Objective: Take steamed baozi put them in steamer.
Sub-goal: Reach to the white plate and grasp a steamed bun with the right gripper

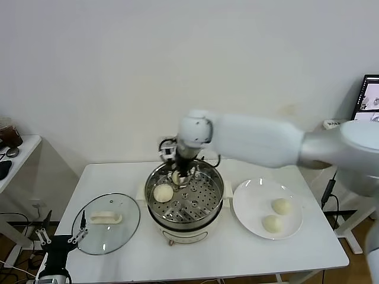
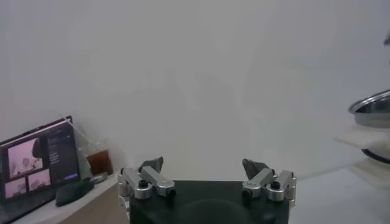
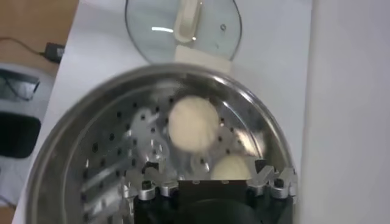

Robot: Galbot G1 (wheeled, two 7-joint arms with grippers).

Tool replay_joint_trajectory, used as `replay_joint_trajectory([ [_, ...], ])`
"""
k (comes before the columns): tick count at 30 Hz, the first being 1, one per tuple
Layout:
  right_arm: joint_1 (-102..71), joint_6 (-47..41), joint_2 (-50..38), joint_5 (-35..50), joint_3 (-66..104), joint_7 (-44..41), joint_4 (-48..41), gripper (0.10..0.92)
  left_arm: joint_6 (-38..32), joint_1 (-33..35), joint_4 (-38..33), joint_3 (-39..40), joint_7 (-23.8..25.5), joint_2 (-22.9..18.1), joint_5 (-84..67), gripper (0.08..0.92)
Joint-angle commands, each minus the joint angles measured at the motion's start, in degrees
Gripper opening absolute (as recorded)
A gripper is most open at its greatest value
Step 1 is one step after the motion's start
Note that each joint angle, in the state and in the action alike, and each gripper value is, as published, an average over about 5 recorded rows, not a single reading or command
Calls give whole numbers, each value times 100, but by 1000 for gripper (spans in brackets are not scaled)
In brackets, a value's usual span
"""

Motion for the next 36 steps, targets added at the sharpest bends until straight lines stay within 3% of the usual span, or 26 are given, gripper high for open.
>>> replay_joint_trajectory([
  [1, 399, 1503, -2628, -1480, 276, -1864, 964, 823, 11, -27, 21, 41, 7, 6, 27, 823],
  [7, -289, 1978, -3873, -2216, 408, -1955, 1245, 823, 2, -23, 95, 99, 7, 21, 113, 823],
  [15, -2515, 2281, -4551, -3088, 1787, -1623, 1110, 823, -4, 31, 150, 98, 8, 26, 218, 823],
  [23, -3836, 2271, -4370, -3389, 2569, -1273, 895, 823, -14, 147, 117, 23, -1, -5, 276, 823],
  [36, -4324, 2202, -3546, -3479, 2942, -984, 389, 823, -57, 235, 126, -60, -21, -84, 290, 823],
])
